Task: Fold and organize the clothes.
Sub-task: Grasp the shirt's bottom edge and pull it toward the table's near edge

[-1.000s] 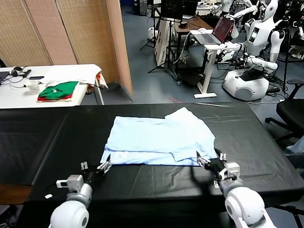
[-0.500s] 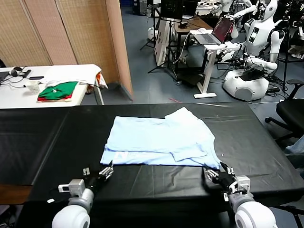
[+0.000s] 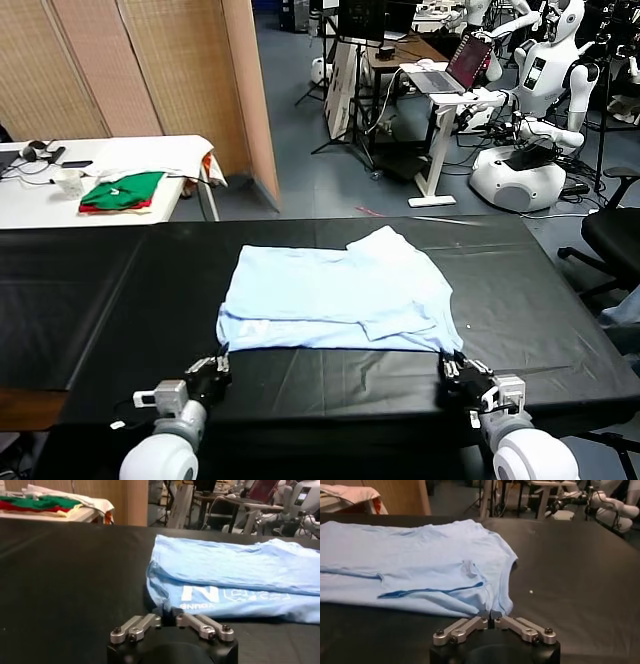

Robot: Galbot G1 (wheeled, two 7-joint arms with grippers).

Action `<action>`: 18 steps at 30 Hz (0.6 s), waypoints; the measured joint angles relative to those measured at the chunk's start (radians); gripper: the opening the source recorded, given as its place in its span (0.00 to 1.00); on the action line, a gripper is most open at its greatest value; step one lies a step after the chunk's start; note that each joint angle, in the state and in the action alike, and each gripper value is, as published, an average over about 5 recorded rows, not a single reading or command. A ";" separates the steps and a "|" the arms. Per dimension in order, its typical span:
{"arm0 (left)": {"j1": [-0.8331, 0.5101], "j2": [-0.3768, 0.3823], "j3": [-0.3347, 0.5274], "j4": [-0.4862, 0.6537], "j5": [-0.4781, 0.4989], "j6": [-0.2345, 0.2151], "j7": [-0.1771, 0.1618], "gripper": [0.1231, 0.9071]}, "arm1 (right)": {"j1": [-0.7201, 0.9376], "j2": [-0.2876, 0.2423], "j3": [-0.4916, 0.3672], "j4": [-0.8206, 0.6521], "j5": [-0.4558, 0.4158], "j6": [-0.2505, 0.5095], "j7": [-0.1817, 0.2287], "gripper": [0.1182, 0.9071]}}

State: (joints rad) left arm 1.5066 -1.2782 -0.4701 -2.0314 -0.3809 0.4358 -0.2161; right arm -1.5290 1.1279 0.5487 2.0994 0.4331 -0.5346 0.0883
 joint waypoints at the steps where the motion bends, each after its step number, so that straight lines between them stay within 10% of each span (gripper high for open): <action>1: 0.005 0.003 -0.003 -0.005 0.006 0.003 -0.005 0.03 | -0.004 -0.005 -0.003 0.005 0.005 -0.001 -0.006 0.03; 18: 0.188 0.033 -0.085 -0.152 0.121 0.012 -0.008 0.03 | -0.120 -0.075 -0.021 0.127 0.036 -0.079 -0.001 0.03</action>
State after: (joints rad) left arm 1.6942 -1.2451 -0.5550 -2.1835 -0.2599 0.4478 -0.2239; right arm -1.6486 1.0531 0.5274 2.2265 0.4694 -0.6139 0.0875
